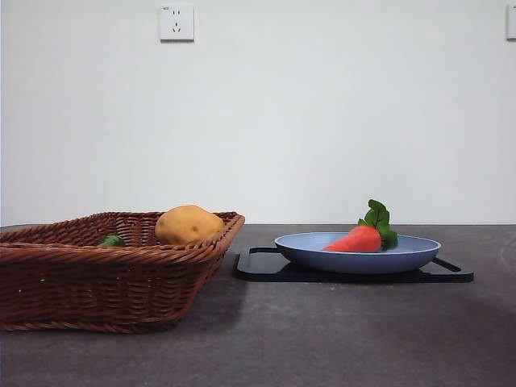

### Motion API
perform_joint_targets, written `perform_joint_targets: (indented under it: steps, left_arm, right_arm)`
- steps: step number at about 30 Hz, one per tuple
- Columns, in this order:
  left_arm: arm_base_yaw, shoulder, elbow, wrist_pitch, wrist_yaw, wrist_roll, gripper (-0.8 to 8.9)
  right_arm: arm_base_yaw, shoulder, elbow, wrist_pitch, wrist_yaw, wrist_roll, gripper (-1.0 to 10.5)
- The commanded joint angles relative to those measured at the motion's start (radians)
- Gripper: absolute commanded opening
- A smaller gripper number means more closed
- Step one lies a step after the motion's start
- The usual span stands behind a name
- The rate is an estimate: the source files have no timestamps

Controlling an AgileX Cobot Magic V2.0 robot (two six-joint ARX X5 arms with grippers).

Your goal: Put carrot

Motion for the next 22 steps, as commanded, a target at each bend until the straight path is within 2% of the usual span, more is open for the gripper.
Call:
perform_joint_targets:
  steps: [1,22]
  left_arm:
    - [0.002,-0.002,-0.01,0.005,0.0,-0.006,0.08]
    - [0.002,-0.002,-0.01,0.005,0.0,-0.006,0.08]
  right_arm:
    - [0.0,-0.002,-0.003,0.008,0.003,0.003,0.0]
    - [0.0,-0.002,-0.002,0.008,0.003,0.003,0.0]
